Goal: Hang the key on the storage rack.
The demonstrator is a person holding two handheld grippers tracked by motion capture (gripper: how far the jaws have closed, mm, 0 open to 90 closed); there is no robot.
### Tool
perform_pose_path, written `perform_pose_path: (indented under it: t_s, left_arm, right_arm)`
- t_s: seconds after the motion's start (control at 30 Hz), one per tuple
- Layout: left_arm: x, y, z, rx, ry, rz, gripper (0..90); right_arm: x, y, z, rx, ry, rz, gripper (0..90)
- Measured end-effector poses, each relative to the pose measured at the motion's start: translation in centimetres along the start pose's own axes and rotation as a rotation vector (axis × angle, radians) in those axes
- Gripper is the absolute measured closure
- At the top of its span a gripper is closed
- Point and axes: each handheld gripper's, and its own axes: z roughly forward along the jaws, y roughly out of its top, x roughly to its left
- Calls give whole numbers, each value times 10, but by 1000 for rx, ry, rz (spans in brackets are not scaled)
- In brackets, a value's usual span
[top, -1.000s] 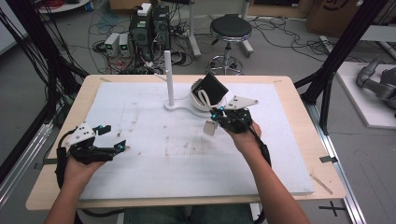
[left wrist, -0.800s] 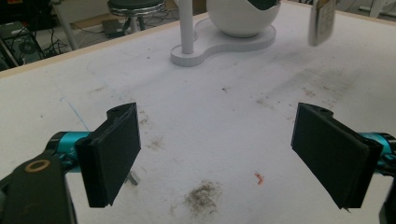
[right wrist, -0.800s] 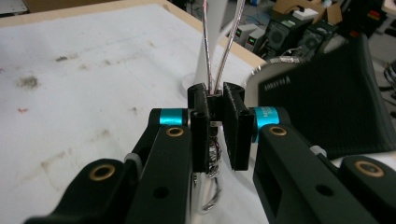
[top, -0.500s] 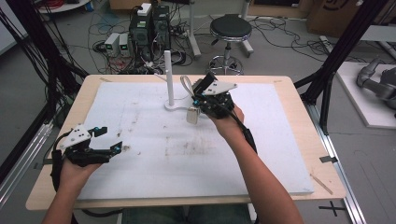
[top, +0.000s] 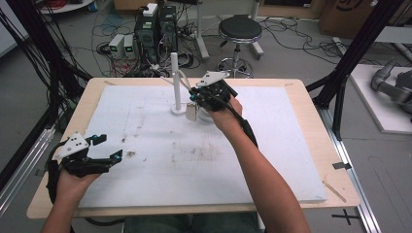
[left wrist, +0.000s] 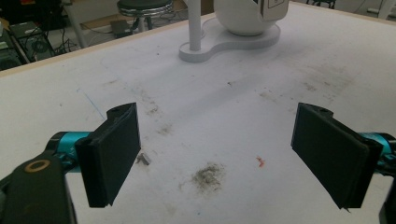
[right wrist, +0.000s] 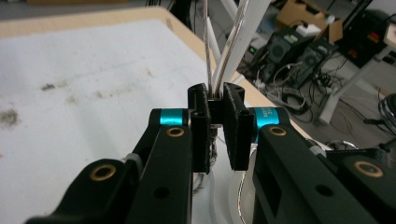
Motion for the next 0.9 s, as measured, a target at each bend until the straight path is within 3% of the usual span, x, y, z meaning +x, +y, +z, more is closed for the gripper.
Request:
perform_pose_path:
  t_s: [0.47, 0.9]
  left_arm:
    - [1, 0, 0, -7, -1, -6, 156]
    - [1, -1, 1, -2, -2, -7, 156]
  right_arm:
    - [0, 18, 22, 58, -20, -37, 829]
    - [-4, 14, 38, 100, -25, -24, 828]
